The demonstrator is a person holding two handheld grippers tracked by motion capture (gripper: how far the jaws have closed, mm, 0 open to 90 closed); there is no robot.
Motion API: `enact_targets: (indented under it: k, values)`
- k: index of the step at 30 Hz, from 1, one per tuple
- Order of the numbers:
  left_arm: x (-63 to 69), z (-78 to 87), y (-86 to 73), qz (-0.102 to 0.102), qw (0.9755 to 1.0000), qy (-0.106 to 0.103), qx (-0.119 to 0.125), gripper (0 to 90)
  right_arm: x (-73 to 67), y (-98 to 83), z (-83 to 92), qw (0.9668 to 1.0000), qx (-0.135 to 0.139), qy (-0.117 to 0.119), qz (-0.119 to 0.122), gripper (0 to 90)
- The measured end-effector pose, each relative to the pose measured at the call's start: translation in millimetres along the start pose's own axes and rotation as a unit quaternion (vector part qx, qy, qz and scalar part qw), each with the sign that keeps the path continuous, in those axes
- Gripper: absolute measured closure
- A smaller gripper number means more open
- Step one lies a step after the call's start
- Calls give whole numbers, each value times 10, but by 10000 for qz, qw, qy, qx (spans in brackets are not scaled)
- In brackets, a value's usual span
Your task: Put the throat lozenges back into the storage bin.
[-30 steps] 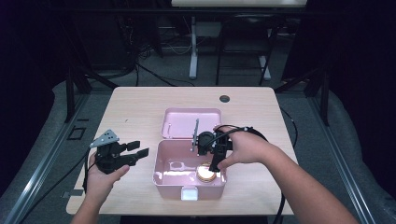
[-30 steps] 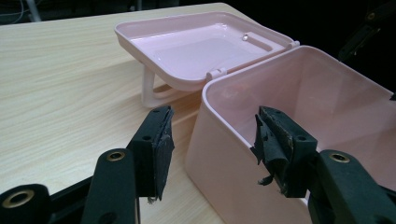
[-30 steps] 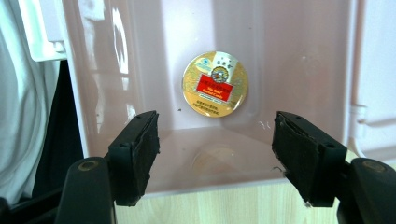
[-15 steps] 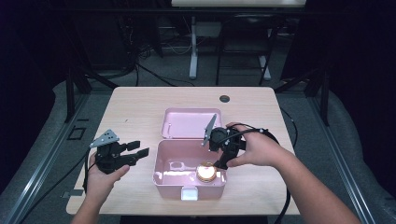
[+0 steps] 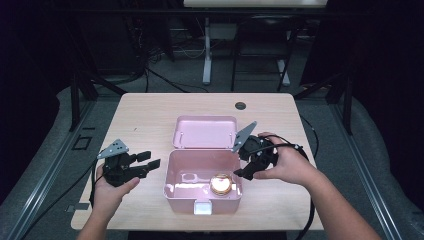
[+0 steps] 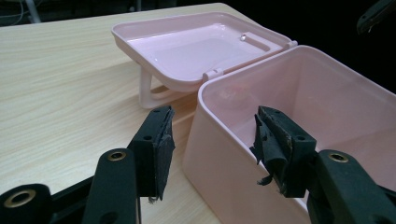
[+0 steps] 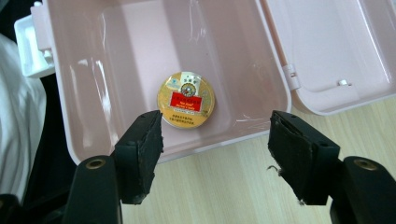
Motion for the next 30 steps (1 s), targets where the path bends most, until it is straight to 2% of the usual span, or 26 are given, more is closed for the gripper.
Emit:
enact_targets:
  k: [5, 7, 11, 16, 20, 26, 30]
  values:
    - [18, 7, 4, -27, 10000, -11, 1, 472, 53, -25, 20, 9991, 342, -181, -165, 333]
    - [11, 8, -5, -40, 10000, 9, -24, 479, 90, -20, 39, 9976, 584, -196, -313, 344]
    - [4, -6, -8, 8, 10000, 1, 20, 488, 124, -31, 66, 9942, 893, -220, -553, 355]
    - [9, -14, -13, -1, 10000, 21, -3, 491, 161, -82, 38, 9917, 1034, -324, -691, 379]
    - [27, -13, -5, -21, 10000, -9, 13, 489, 212, -98, 15, 9876, 1225, -476, -864, 395]
    - [37, -36, -16, -22, 10000, 22, -30, 482, 263, -128, -32, 9838, 1360, -516, -1045, 393]
    - [54, -40, -22, -51, 10000, -18, -65, 481, 301, -105, -25, 9794, 1532, -652, -1145, 378]
Point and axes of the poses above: each handheld gripper's, and its own axes: z roughly backward along the jaws, y roughly out of its top, x roughly to its right, the point moved 10 cm from there along -z, roughly forward along the jaws
